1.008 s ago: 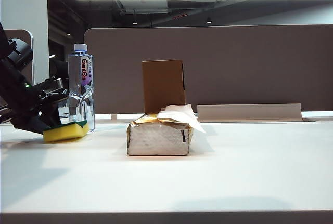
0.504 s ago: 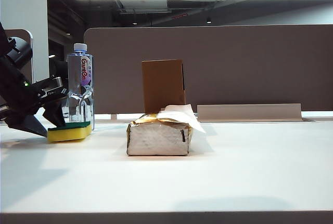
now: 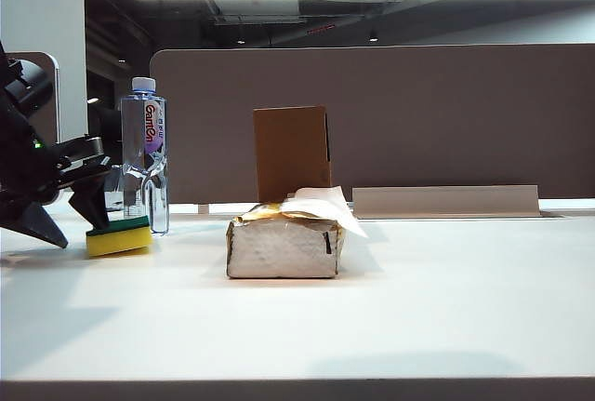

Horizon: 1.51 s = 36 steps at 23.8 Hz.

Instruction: Move the sponge from right to left to wipe the table, avoiding obstacles on the table, and finally reaching the bottle of mineral water.

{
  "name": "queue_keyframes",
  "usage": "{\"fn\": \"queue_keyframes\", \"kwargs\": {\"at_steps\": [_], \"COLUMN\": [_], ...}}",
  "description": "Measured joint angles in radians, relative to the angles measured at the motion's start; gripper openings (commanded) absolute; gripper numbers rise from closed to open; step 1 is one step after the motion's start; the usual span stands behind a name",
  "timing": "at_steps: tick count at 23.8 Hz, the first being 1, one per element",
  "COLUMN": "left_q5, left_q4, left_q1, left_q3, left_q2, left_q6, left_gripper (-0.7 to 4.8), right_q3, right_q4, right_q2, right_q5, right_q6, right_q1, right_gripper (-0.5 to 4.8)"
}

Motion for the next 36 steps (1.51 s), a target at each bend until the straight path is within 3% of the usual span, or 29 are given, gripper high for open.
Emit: {"fn": "queue_keyframes", "kwargs": {"at_steps": [11, 20, 29, 32, 36], "left_q5": [-0.002, 0.021, 0.043, 0.064, 0.065], "left_q4": [-0.011, -0.089, -0.177, -0.182, -0.189], "left_q1": [0.000, 0.000, 0.000, 0.000, 0.000], "left_q3": [-0.009, 0.117, 0.146, 0.146, 0.147], "left_q2": [-0.054, -0.133, -0.374, -0.489, -0.621], "left_q6": [-0.003, -0.003, 0.020, 0.020, 0.020], "left_gripper": [3.45, 3.45, 3.41, 3.41, 3.41], "right_q3": [0.000, 0.000, 0.000, 0.000, 0.000], "right_q4": [-0.001, 0.001, 0.058, 0.078, 0.107], "right_q2": [0.000, 0.000, 0.000, 0.000, 0.000], "right_q5": [0.000, 0.000, 0.006, 0.055, 0.196], "right_q6": [0.000, 0.000, -0.005, -0.034, -0.106], "right_q1": [0.000, 0.000, 0.000, 0.000, 0.000], "right_gripper": [2.64, 2.64, 2.64, 2.64, 2.64]}}
